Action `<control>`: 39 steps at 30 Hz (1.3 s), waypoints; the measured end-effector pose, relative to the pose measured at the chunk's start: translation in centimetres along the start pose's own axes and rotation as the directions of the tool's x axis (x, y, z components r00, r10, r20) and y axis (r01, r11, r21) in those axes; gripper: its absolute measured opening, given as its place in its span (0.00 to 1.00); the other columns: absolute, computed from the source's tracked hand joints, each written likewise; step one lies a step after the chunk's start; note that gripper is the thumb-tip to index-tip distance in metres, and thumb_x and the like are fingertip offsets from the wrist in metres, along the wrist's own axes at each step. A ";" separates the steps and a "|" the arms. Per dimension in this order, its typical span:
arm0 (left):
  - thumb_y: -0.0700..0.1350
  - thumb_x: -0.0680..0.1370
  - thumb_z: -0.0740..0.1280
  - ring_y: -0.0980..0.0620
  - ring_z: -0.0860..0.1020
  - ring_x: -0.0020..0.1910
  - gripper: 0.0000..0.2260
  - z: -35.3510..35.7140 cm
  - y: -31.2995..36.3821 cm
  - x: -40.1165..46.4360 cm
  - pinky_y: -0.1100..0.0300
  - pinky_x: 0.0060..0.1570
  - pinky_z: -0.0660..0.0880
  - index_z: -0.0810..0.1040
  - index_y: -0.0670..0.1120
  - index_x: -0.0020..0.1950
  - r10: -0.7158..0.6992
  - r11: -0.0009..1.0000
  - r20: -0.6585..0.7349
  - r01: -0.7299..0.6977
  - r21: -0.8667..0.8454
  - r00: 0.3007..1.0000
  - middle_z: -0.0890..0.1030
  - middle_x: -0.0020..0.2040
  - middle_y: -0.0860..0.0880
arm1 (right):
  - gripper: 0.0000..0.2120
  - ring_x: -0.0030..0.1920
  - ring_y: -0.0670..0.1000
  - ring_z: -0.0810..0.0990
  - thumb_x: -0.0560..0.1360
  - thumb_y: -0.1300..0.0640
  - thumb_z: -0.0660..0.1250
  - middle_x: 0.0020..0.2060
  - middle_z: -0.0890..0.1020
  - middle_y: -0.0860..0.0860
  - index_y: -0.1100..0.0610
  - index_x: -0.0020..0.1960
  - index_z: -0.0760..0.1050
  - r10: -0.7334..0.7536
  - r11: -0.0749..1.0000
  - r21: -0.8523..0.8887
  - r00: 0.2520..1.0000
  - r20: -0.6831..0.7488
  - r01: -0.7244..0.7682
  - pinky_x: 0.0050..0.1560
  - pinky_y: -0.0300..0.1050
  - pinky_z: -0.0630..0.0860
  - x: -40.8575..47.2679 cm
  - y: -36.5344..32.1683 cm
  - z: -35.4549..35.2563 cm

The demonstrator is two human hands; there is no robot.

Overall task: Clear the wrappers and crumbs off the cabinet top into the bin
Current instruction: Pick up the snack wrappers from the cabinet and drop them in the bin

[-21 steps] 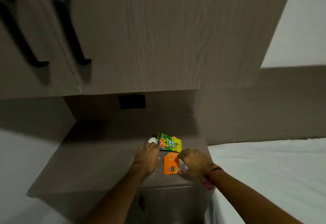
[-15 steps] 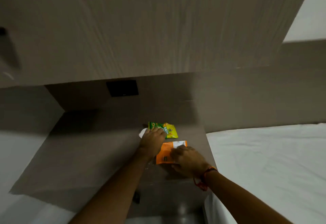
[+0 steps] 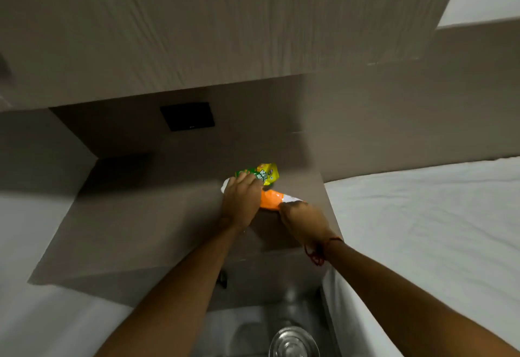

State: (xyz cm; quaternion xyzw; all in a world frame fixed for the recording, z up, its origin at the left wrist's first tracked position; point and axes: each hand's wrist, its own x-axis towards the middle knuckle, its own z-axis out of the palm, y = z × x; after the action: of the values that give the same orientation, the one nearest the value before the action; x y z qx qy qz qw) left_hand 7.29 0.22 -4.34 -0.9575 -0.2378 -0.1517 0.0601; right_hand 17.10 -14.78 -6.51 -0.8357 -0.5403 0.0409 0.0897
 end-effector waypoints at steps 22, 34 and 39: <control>0.51 0.74 0.67 0.47 0.83 0.39 0.08 13.8 10.7 -29.6 0.56 0.38 0.76 0.79 0.47 0.43 -0.140 0.514 0.606 0.580 -0.632 0.783 0.82 0.34 0.52 | 0.08 0.27 0.41 0.80 0.78 0.58 0.66 0.28 0.81 0.47 0.54 0.42 0.82 0.724 0.321 0.625 0.610 0.322 -0.712 0.31 0.34 0.74 -25.2 -5.3 20.9; 0.49 0.81 0.63 0.36 0.79 0.61 0.14 38.9 13.1 -43.3 0.48 0.58 0.77 0.80 0.47 0.63 -0.171 0.575 0.870 0.764 -0.293 0.462 0.82 0.60 0.38 | 0.21 0.60 0.60 0.80 0.79 0.51 0.67 0.62 0.81 0.62 0.61 0.67 0.77 0.616 0.053 0.376 0.327 0.717 -0.925 0.66 0.57 0.76 -28.9 0.1 49.6; 0.46 0.82 0.62 0.36 0.80 0.60 0.15 36.0 12.3 -43.7 0.44 0.58 0.78 0.76 0.44 0.68 -0.244 0.580 0.797 0.742 -0.336 0.552 0.83 0.60 0.37 | 0.16 0.59 0.64 0.81 0.81 0.56 0.63 0.60 0.82 0.64 0.63 0.64 0.78 0.646 0.346 0.326 0.476 0.597 -0.880 0.61 0.50 0.77 -27.0 -0.3 46.6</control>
State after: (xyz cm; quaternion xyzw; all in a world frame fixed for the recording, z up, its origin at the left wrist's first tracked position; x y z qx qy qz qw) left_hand -14.17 -22.96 -52.93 -0.7804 -0.4537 0.1246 -0.4118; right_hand -2.05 -34.27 -52.93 -0.8899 -0.0368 0.4006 0.2150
